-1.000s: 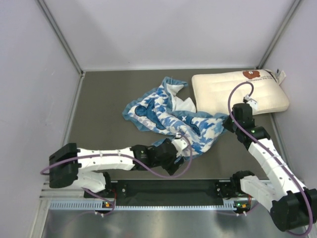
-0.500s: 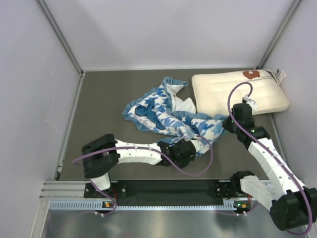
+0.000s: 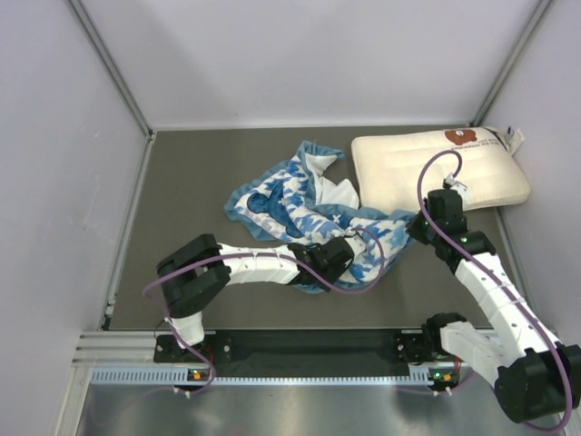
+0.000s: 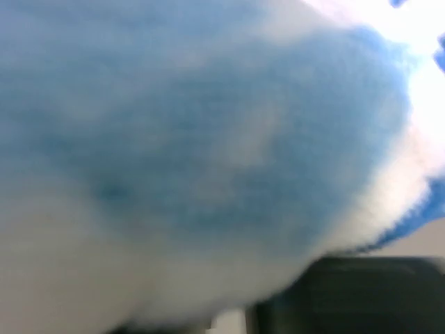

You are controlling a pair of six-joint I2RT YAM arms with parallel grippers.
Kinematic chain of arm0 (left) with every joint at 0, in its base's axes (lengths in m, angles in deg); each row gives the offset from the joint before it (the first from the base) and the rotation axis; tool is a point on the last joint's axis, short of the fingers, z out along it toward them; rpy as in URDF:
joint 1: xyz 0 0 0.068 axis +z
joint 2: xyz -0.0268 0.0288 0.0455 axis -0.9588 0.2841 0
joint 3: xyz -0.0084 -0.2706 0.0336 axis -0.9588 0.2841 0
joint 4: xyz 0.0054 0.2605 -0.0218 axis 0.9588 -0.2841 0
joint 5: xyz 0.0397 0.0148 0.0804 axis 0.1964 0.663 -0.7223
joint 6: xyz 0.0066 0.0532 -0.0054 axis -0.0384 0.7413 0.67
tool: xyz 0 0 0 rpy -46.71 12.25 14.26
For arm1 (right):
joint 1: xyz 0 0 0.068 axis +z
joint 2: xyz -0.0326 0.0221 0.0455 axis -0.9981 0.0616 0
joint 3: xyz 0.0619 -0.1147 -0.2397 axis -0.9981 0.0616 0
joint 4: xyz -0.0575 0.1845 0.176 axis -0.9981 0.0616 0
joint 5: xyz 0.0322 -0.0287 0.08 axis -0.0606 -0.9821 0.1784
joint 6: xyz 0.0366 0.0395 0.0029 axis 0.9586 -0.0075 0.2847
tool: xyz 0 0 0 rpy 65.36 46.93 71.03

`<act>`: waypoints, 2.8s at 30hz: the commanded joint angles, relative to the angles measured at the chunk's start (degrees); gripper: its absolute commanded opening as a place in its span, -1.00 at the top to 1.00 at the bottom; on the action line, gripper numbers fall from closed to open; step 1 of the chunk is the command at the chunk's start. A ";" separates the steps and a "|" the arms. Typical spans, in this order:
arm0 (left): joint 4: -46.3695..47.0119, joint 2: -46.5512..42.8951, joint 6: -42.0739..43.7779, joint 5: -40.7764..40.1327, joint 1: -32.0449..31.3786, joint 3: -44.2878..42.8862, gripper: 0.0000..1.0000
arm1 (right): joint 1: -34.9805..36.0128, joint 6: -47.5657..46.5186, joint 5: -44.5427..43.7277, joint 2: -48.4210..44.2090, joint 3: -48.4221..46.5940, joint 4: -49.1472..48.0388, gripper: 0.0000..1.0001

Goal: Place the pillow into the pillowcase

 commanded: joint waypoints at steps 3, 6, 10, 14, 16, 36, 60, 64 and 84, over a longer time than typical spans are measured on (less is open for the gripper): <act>-2.13 0.88 0.17 3.63 0.57 1.18 1.00 | -1.31 -1.11 0.86 -1.81 -6.42 3.26 1.00; -5.29 -2.11 -1.06 6.18 0.13 0.39 1.00 | -2.80 -1.98 1.12 -2.96 -10.90 5.28 1.00; -10.30 -12.54 -3.69 13.37 -0.92 -4.77 1.00 | -6.40 -3.66 5.76 -3.75 -19.07 6.87 1.00; -16.27 -21.27 -7.91 20.93 -1.37 -12.16 1.00 | -7.29 -3.39 9.46 -6.12 -28.74 5.12 1.00; -17.60 -26.10 -9.85 21.21 -1.54 -16.03 1.00 | -7.37 -2.78 9.47 -7.87 -32.69 3.63 1.00; -8.64 -18.24 -16.36 36.16 -9.96 -43.52 1.00 | -4.74 -4.18 -17.32 -18.25 -50.55 -9.11 1.00; -15.84 -30.06 -16.98 34.38 18.23 -25.03 1.00 | 5.20 -0.58 -2.00 -13.24 -32.58 2.91 -0.60; -13.92 -34.89 -14.87 40.63 18.23 -11.33 1.00 | 5.28 -0.40 5.86 -14.12 -21.74 1.96 -0.82; -17.69 -39.83 -13.45 26.48 18.23 10.94 1.00 | 7.47 6.97 22.83 -7.89 5.96 -11.23 -0.99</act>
